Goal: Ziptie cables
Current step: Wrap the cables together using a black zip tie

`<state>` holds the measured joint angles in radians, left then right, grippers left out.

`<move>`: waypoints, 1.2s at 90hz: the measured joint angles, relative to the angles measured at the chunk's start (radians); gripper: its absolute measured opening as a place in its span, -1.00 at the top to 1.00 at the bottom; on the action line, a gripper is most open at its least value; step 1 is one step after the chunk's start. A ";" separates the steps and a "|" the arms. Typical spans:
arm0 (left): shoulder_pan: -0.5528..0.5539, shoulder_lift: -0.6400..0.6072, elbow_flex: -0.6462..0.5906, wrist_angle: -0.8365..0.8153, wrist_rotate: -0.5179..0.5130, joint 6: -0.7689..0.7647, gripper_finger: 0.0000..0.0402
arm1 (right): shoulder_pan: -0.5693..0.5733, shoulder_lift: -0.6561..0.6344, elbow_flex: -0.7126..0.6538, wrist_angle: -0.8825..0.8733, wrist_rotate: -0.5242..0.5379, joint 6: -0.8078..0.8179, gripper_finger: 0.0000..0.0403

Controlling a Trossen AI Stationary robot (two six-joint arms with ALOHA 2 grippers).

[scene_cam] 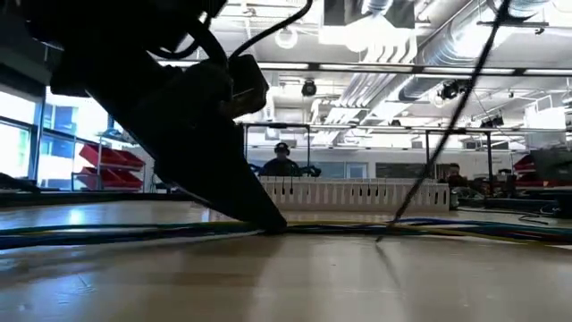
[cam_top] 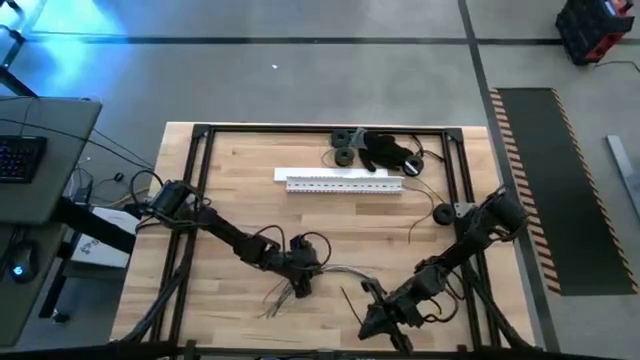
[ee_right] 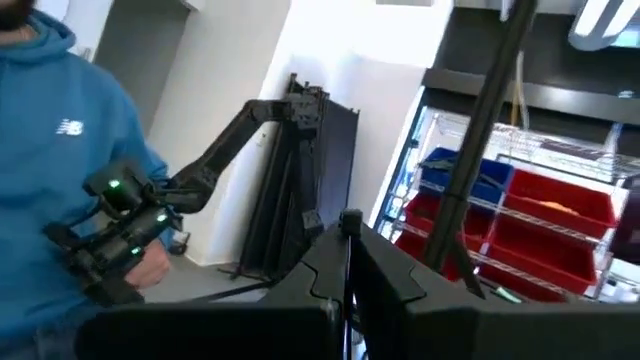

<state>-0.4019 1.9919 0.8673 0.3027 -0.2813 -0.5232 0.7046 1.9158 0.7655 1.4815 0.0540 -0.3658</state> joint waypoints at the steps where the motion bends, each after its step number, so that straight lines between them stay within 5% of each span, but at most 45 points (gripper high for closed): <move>1: 0.001 0.000 0.000 0.000 0.001 0.001 0.90 | -0.002 0.005 0.000 0.005 0.000 0.001 1.00; 81: 0.003 -0.107 0.038 0.012 0.010 0.020 0.99 | -0.132 0.155 -0.002 0.026 0.050 0.145 1.00; 108: -0.022 -0.107 0.040 0.059 0.013 0.101 0.62 | -0.199 0.266 -0.003 0.084 0.056 0.276 1.00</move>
<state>-0.4242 1.8847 0.9069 0.3622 -0.2687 -0.4218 0.5057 2.1818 0.7626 1.5652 0.1099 -0.0893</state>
